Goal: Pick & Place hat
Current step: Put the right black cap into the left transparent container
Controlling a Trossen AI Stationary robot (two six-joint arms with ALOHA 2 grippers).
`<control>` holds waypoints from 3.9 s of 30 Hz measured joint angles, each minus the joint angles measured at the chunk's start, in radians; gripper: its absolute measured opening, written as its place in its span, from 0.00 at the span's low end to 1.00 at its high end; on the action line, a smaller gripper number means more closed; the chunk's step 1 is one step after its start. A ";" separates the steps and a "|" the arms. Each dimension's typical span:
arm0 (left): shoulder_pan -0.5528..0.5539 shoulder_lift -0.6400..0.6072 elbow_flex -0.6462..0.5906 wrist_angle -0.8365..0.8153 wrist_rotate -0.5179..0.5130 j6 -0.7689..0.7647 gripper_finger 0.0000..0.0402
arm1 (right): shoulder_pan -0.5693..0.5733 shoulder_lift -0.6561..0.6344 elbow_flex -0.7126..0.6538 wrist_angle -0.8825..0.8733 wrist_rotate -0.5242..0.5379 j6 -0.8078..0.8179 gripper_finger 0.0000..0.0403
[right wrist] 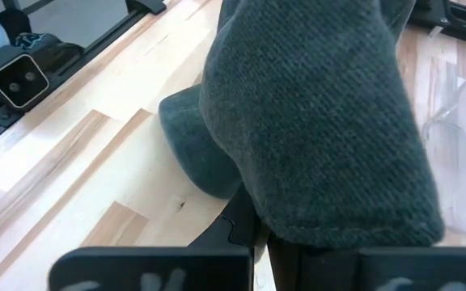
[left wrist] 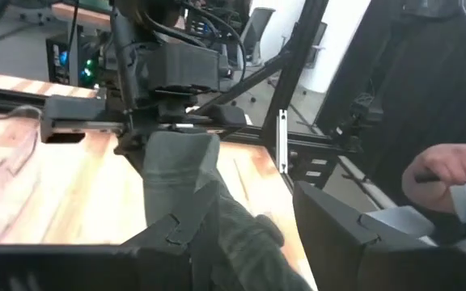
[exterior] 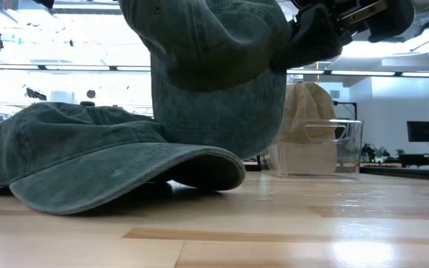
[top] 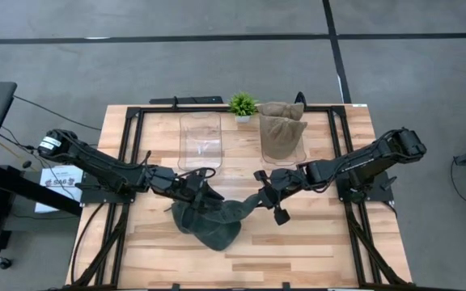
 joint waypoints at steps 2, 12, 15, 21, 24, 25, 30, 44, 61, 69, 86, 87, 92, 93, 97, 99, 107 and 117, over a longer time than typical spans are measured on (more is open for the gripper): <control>0.000 0.000 0.000 -0.003 0.000 -0.028 0.38 | -0.004 0.000 0.000 0.003 0.001 0.000 0.00; 0.000 0.000 0.001 -0.061 0.000 -0.081 0.38 | -0.012 -0.008 0.000 0.023 0.004 0.007 0.00; 0.000 0.000 0.001 -0.064 0.000 -0.081 0.38 | -0.012 -0.022 0.000 0.029 0.004 0.007 0.00; 0.000 -0.001 0.001 -0.080 0.000 -0.081 0.38 | -0.012 -0.032 0.000 0.026 0.004 0.007 0.00; 0.000 -0.001 0.001 -0.091 0.000 -0.081 0.38 | -0.004 -0.034 0.000 0.027 0.005 0.007 0.00; 0.000 -0.001 0.001 -0.094 0.000 -0.081 0.38 | -0.001 -0.034 0.000 0.027 0.010 0.007 0.00; 0.000 -0.001 0.001 -0.104 0.000 -0.081 0.38 | 0.017 -0.034 0.000 0.028 0.020 0.007 0.00; 0.000 -0.001 0.001 -0.105 0.000 -0.103 0.38 | 0.033 -0.034 0.000 0.028 0.061 0.007 0.00; 0.000 0.000 0.000 0.040 0.169 -0.102 0.07 | 0.028 -0.035 0.000 0.034 0.066 0.006 0.00; 0.001 0.008 0.000 0.094 0.221 -0.101 0.10 | 0.025 -0.035 0.002 0.050 0.065 -0.002 0.00; 0.020 0.050 0.000 0.151 0.270 -0.102 0.08 | 0.017 -0.035 0.000 0.060 0.040 0.006 0.03; 0.021 0.047 0.000 0.149 0.270 -0.102 0.08 | 0.019 -0.035 0.000 0.060 0.040 0.006 0.03; 0.021 0.045 0.000 0.150 0.268 -0.099 0.08 | 0.022 -0.035 0.000 0.060 0.041 0.006 0.05; 0.021 0.045 0.000 0.150 0.268 -0.099 0.08 | 0.022 -0.035 0.000 0.062 0.041 0.006 0.06; 0.021 0.045 0.000 0.150 0.268 -0.096 0.08 | 0.023 -0.035 0.000 0.067 0.041 0.017 0.10; 0.021 0.045 0.000 0.150 0.268 -0.093 0.08 | 0.023 -0.035 0.000 0.067 0.041 0.030 0.14; 0.038 0.044 0.000 0.150 0.268 -0.073 0.08 | 0.024 -0.035 0.000 0.052 0.041 0.033 0.40; 0.093 0.025 0.001 0.158 0.319 -0.073 0.08 | 0.023 -0.081 0.000 -0.036 0.041 0.080 0.67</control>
